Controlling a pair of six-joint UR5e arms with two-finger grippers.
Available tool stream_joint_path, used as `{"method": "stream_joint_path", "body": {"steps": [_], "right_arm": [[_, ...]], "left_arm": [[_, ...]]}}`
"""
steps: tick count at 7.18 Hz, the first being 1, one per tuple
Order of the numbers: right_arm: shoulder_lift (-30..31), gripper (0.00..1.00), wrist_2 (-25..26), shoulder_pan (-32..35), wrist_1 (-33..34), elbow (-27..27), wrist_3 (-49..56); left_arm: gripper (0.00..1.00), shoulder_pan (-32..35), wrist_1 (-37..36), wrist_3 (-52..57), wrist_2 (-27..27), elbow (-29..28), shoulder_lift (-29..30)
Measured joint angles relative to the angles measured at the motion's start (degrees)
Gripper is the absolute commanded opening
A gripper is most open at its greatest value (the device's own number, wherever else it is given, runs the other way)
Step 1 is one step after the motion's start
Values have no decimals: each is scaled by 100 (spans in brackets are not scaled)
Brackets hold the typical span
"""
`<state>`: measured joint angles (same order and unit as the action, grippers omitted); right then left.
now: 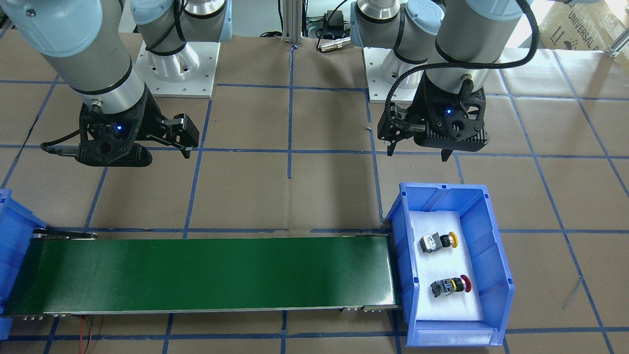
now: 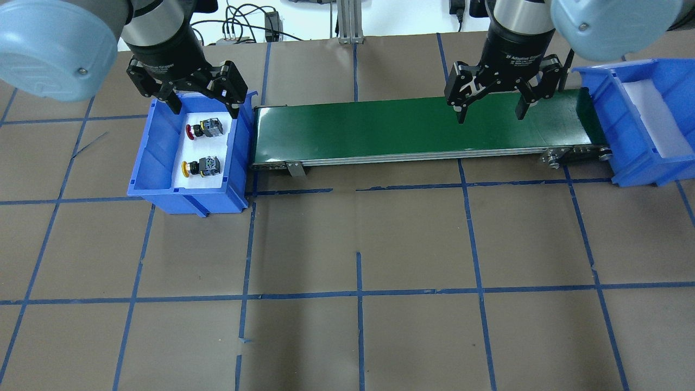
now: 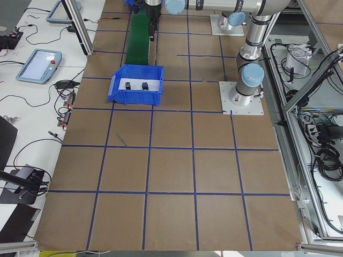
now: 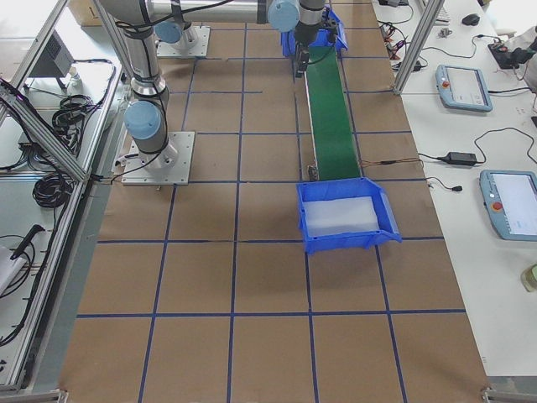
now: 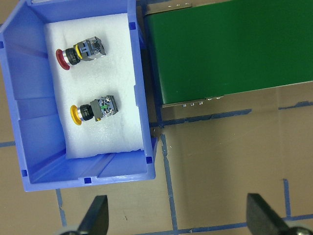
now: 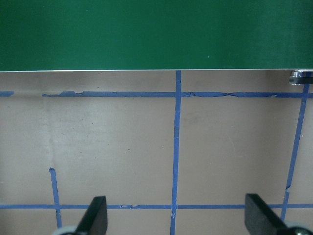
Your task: Transport two buttons from left to right
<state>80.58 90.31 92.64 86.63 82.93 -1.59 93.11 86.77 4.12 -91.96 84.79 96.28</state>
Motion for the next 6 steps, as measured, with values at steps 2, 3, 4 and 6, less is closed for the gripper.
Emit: {"method": "stream_joint_path", "body": {"steps": [2,3,4,6], "right_arm": [[-13,100,-8,-1,-3,-9,1],[-15,100,-8,-1,0,-8,1],[-18,100,-7,-1,2,-6,1],[-23,100,2,-1,3,-5,1]], "left_arm": [[100,-40,29,17,1,1,-15],[100,-55,49,37,-2,5,-23],[100,-73,56,58,-4,7,-25],[100,-109,118,76,-8,3,-40]]}}
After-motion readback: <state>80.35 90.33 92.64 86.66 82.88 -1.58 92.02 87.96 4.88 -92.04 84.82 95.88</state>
